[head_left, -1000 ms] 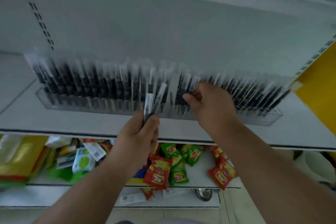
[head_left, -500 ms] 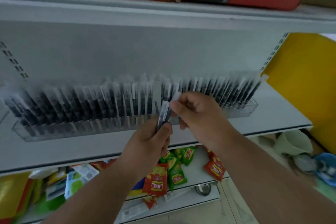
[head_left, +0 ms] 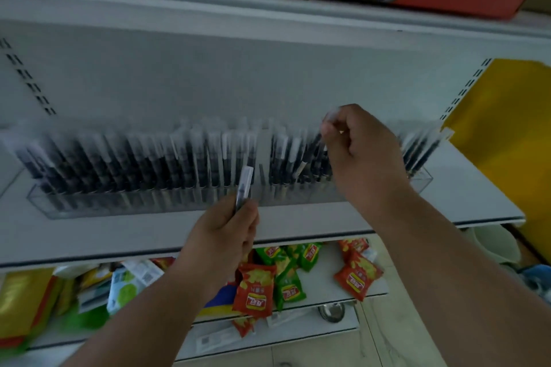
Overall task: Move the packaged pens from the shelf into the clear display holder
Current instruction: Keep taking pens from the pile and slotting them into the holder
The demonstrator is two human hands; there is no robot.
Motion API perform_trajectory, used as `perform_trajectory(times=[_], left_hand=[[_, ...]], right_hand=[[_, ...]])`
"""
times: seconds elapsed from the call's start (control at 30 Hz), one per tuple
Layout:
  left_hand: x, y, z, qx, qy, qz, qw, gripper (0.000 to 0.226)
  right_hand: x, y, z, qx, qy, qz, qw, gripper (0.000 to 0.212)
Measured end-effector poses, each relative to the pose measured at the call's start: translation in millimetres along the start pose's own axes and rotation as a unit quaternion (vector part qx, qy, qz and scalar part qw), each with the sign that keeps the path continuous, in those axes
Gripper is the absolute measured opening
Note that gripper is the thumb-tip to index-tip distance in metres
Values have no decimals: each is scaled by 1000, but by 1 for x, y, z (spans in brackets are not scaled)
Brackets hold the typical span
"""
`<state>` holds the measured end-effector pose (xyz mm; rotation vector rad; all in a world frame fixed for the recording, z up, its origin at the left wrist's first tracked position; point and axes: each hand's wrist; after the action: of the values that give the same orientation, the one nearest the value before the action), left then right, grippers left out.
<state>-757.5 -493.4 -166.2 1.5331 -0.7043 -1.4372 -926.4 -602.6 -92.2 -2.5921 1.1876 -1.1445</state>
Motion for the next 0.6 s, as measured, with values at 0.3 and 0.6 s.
perform_trajectory(times=[0.3, 0.6], left_hand=[[-4, 1, 2, -30, 18, -1, 999, 30], [1, -1, 3, -1, 18, 23, 1000, 32]], right_hand=[[-1, -1, 10, -50, -142, -45, 988, 18], [-24, -1, 13, 9, -64, 40, 997, 29]])
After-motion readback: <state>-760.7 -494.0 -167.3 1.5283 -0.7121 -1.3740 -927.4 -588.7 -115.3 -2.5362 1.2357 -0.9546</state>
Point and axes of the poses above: each hand's wrist, its own x-axis towards the middle knuckle, its own z-axis out of the palm, y = z × x, and after that the axes turned 15 degrees about -z, right-handed
